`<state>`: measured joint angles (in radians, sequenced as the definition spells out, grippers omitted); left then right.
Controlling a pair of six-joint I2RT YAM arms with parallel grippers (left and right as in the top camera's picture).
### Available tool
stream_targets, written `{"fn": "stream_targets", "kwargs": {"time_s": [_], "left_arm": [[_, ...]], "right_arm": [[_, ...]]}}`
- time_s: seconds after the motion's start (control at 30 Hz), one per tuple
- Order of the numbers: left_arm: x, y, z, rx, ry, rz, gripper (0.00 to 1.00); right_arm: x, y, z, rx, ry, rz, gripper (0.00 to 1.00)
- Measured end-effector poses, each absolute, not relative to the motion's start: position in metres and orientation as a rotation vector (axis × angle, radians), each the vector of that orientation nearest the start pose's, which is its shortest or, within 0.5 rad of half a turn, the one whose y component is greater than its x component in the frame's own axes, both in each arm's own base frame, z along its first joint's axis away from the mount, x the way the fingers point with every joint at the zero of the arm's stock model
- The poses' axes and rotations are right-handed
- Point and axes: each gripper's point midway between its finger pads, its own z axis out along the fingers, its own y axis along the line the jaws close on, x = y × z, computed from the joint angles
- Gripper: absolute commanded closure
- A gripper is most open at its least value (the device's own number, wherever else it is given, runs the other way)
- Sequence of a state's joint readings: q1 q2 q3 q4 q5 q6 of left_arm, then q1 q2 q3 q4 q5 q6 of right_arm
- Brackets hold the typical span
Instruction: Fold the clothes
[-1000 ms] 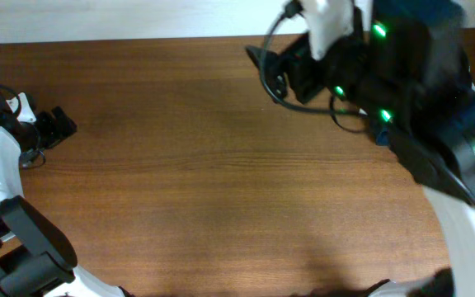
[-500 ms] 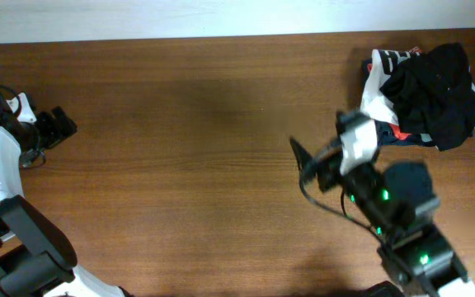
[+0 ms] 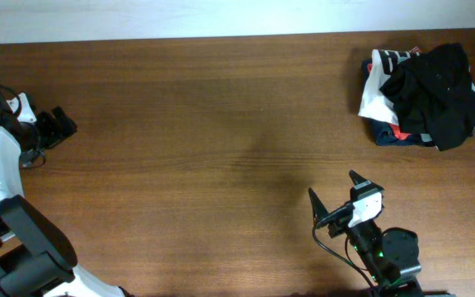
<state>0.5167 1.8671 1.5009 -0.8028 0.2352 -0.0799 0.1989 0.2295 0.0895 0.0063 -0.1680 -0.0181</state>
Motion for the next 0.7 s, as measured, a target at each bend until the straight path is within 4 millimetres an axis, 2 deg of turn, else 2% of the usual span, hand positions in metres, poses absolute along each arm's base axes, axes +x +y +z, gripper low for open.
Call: {"fn": "stream_targets", "kwargs": {"time_s": [0.23,0.43,0.7], "left_arm": [[0.404,0.183,0.112,-0.73,2.594,-0.192,0.01],[0.404,0.183,0.112,-0.731,2.595,-0.193,0.01],[0.404,0.183,0.112,-0.73,2.595,-0.192,0.01]], "right_arm": [[0.238,0.075,0.136,-0.303,1.725,0.273,0.01],[0.235,0.074,0.162,-0.297,1.609,0.269,0.01],[0.235,0.074,0.162,-0.297,1.607,0.269,0.01]]}}
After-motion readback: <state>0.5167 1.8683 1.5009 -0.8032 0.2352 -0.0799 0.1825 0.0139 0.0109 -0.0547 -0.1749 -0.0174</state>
